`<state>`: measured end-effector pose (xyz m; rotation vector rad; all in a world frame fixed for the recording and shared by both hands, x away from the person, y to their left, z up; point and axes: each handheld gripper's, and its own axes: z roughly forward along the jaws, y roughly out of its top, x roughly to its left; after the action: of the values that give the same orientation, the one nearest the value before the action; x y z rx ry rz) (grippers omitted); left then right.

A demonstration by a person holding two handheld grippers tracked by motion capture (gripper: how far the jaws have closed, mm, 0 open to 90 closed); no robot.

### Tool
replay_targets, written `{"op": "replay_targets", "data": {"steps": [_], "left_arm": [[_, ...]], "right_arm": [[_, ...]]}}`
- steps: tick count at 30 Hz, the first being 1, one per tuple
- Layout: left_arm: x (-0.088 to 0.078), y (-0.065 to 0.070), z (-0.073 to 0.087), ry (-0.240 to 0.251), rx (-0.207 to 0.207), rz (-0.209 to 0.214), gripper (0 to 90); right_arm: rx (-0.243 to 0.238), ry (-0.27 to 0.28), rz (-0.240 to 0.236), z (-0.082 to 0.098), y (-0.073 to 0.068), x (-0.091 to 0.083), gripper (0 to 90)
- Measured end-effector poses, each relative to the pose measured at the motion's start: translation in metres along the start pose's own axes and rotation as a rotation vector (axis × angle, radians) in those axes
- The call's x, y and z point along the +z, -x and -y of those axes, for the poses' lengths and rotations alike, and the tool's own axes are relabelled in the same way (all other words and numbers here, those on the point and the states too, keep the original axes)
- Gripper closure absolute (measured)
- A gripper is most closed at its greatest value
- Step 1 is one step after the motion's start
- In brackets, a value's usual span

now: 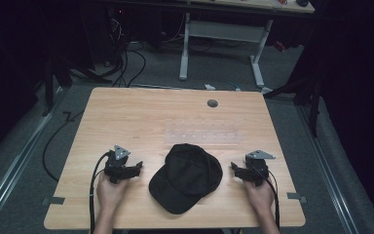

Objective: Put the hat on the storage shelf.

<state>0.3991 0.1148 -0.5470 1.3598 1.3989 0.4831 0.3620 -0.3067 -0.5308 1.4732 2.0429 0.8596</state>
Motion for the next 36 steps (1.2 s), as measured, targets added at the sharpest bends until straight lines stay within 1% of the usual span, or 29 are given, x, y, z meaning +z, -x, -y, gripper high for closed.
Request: {"op": "replay_targets", "data": {"steps": [4,9,13,20,22,26,29,36], "left_arm": [[-0.0003,-0.001,-0.0009,0.0,-0.011,0.003,27.1],[0.0001,0.0001,0.0002,-0.002,0.004,-0.001,26.1],[0.0,-0.0002,-0.0001,-0.002,-0.001,0.001,26.3],[0.0003,0.0002,0.0003,0.0,0.003,-0.004,26.1],[0.0003,0.0002,0.0003,0.0,0.003,-0.004,26.1],[0.0003,0.0003,0.0003,0.0,0.003,-0.004,26.0],[0.0003,0.0003,0.0003,0.0,0.003,-0.003,26.0],[0.0003,0.0003,0.0003,-0.001,0.004,-0.003,25.9]], "right_arm": [[0.0,0.0,0.001,0.0,-0.0001,0.0001,33.2],[0.001,0.0,0.003,-0.0001,-0.0003,0.0001,33.2],[0.0,0.002,0.002,0.0002,-0.0012,-0.0003,35.7],[-0.003,0.004,0.001,0.0003,-0.0013,-0.0005,36.4],[-0.002,0.005,-0.001,0.0005,-0.0021,-0.0009,38.3],[0.002,0.005,-0.001,0.0009,-0.0023,-0.0014,38.8],[-0.003,0.006,0.001,0.0012,-0.0024,-0.0017,38.9],[-0.004,-0.009,0.003,-0.0009,-0.0027,-0.0017,38.5]]}}
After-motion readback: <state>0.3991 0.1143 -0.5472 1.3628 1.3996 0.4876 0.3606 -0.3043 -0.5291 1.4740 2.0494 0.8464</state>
